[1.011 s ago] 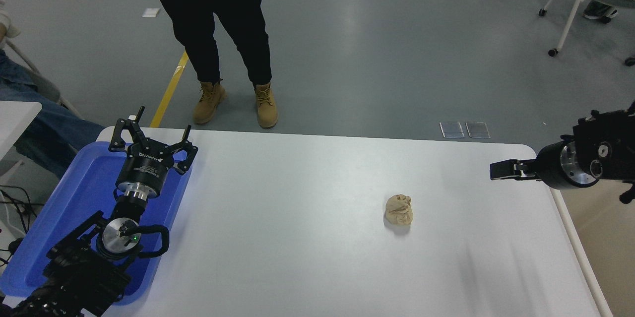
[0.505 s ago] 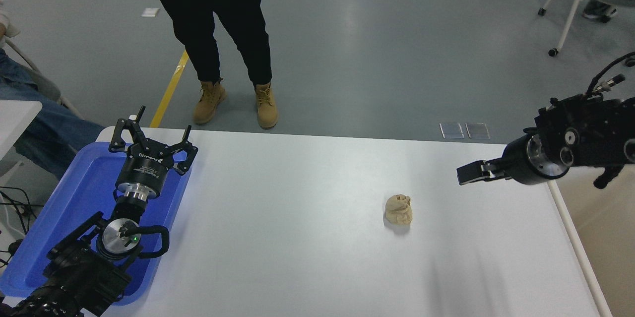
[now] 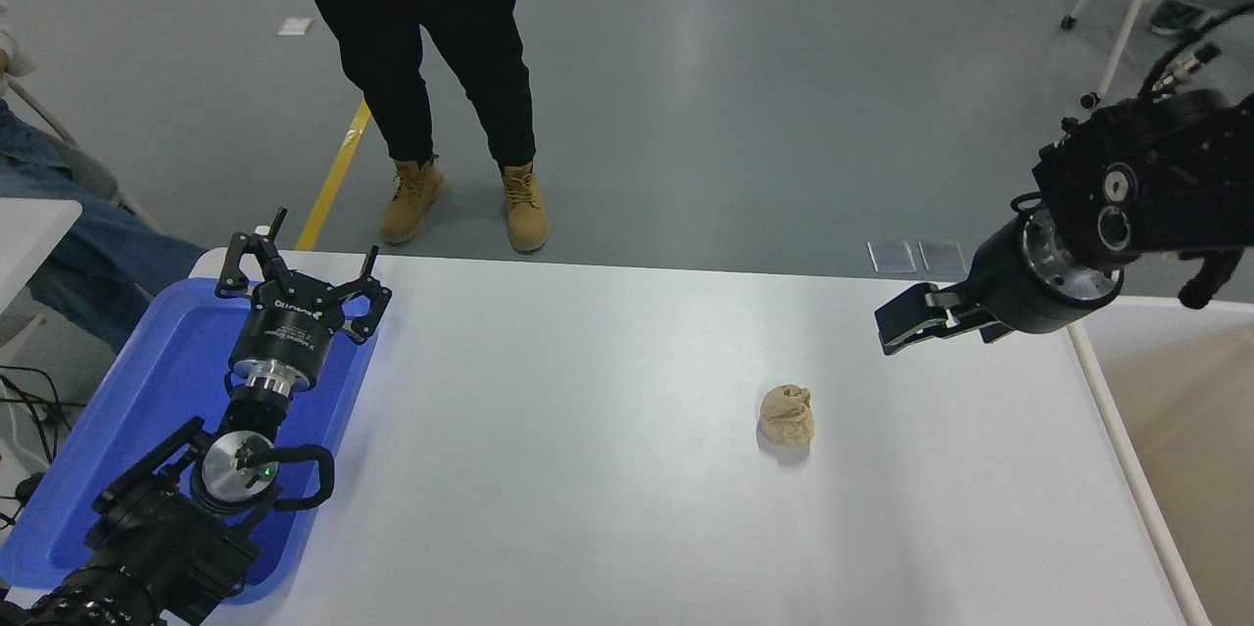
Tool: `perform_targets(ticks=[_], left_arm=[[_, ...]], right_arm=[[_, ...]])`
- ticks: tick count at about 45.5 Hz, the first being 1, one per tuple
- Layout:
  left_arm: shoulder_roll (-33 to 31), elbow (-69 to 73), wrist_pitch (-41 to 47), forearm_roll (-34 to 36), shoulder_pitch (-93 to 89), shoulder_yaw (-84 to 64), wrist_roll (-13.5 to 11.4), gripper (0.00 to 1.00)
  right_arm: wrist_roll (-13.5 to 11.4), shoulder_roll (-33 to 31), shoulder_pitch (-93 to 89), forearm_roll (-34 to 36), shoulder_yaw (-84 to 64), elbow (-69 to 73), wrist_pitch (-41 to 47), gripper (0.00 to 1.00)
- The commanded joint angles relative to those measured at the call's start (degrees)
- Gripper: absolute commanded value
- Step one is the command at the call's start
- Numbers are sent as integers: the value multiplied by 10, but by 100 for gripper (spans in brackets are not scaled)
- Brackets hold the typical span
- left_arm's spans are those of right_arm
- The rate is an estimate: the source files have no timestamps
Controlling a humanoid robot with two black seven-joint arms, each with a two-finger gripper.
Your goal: Pick up foil plate and place in dustbin
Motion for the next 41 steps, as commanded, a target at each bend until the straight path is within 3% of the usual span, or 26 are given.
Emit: perform_targets(ticks=[1,14,28,41], left_arm=[[-1,0,0,0,0,0,0,100],[0,0,0,0,0,0,0,100],[0,0,0,0,0,0,-1,100],[-1,0,0,0,0,0,-1,100]], right_arm=[[1,57,52,61,20,6,65,100],[1,94,54,133,23,-8,119,100],[0,140,80,140,-3,-11,136,100],[1,153,110,200,-11,-11,147,100]])
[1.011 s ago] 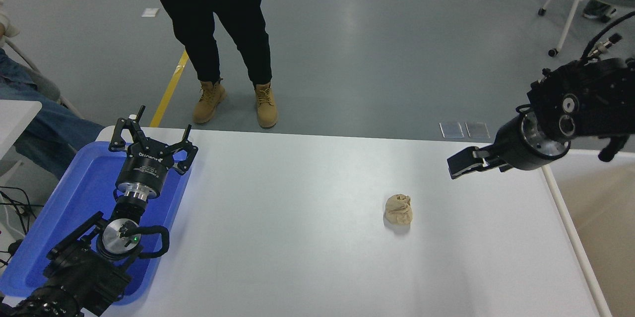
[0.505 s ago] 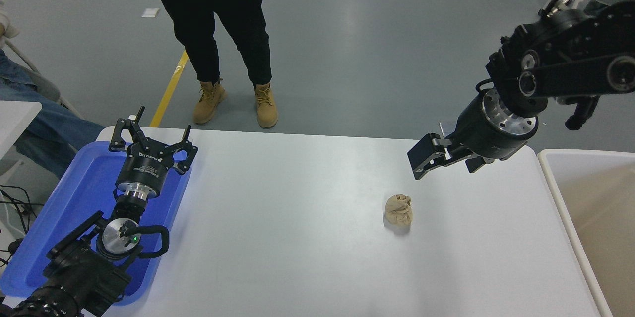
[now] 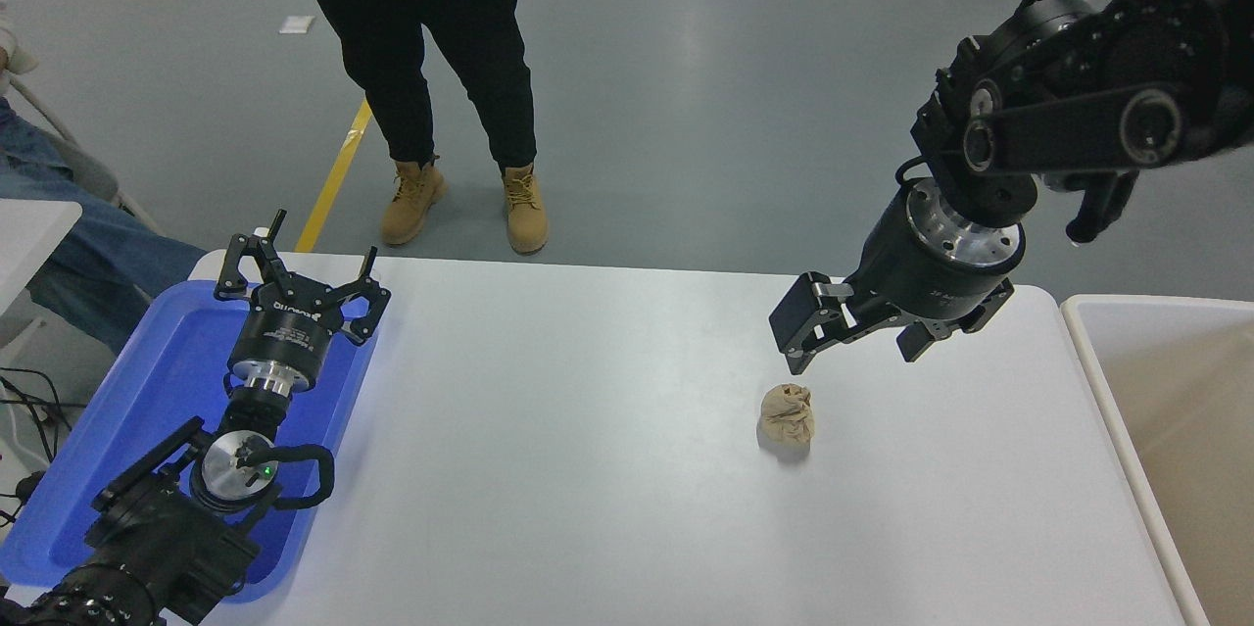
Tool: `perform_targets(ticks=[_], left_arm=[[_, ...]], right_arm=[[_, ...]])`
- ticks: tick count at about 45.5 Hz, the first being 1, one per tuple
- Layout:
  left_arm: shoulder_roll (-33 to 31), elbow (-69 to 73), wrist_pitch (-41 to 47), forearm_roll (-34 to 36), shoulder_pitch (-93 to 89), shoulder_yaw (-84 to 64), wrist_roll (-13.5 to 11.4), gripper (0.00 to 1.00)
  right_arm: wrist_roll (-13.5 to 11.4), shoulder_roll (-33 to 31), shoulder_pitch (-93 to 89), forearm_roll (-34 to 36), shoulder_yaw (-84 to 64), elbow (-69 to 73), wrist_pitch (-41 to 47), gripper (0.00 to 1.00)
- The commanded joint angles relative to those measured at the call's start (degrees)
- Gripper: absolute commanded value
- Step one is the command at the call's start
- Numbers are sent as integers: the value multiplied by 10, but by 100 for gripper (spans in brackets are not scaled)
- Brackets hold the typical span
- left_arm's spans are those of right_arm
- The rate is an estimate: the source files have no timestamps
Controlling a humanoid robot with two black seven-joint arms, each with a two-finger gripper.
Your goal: Pick up foil plate and place in dustbin
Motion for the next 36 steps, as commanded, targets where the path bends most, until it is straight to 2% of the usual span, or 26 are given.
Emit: perform_targets(ticks=[1,36], left_arm=[[-1,0,0,0,0,0,0,100],[-1,0,0,0,0,0,0,100]], right_arm=[[1,14,26,45,-8,0,16,100],[4,14,20,40,-66,-7,39,100]])
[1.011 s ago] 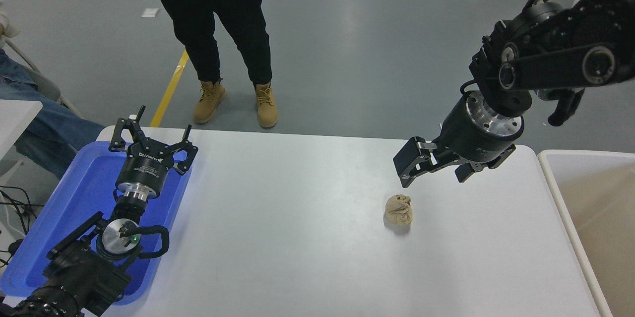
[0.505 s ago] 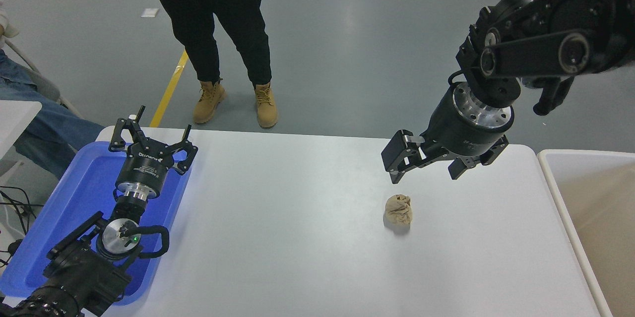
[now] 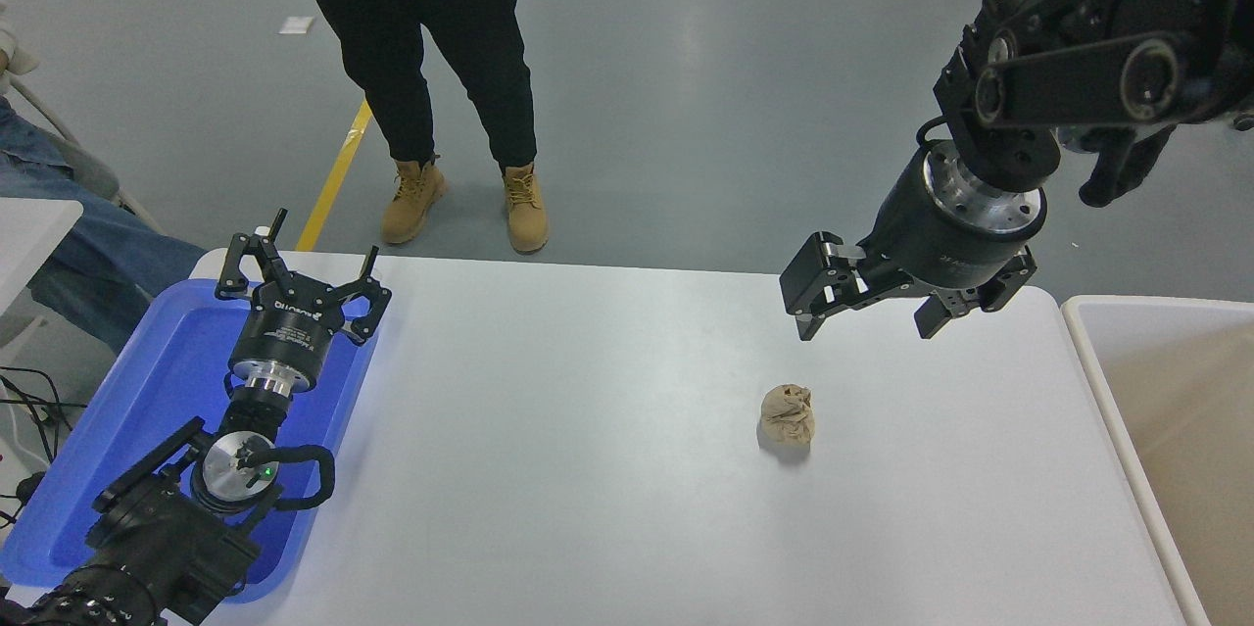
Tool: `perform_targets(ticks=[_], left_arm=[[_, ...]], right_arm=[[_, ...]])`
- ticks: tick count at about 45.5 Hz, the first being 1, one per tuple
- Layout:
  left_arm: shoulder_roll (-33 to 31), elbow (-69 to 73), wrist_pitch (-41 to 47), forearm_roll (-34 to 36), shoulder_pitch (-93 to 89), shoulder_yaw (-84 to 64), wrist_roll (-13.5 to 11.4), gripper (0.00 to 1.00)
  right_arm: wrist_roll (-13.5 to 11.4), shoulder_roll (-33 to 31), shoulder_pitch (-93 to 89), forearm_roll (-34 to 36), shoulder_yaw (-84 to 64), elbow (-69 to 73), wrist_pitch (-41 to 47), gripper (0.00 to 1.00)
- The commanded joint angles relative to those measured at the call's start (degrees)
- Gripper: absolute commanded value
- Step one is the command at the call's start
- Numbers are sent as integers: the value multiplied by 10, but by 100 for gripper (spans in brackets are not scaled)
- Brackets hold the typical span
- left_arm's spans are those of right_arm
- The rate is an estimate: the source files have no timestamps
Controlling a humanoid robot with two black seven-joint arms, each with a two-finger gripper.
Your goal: Pick up foil plate and place in dustbin
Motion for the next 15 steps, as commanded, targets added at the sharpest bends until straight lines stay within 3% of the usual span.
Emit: perform_targets(ticks=[1,15], left_arm=[[0,0,0,0,0,0,0,100],[0,0,0,0,0,0,0,100]], right_arm=[[2,0,0,-7,-7,2,13,100],[4,0,-6,-12,-8,0,13,100]])
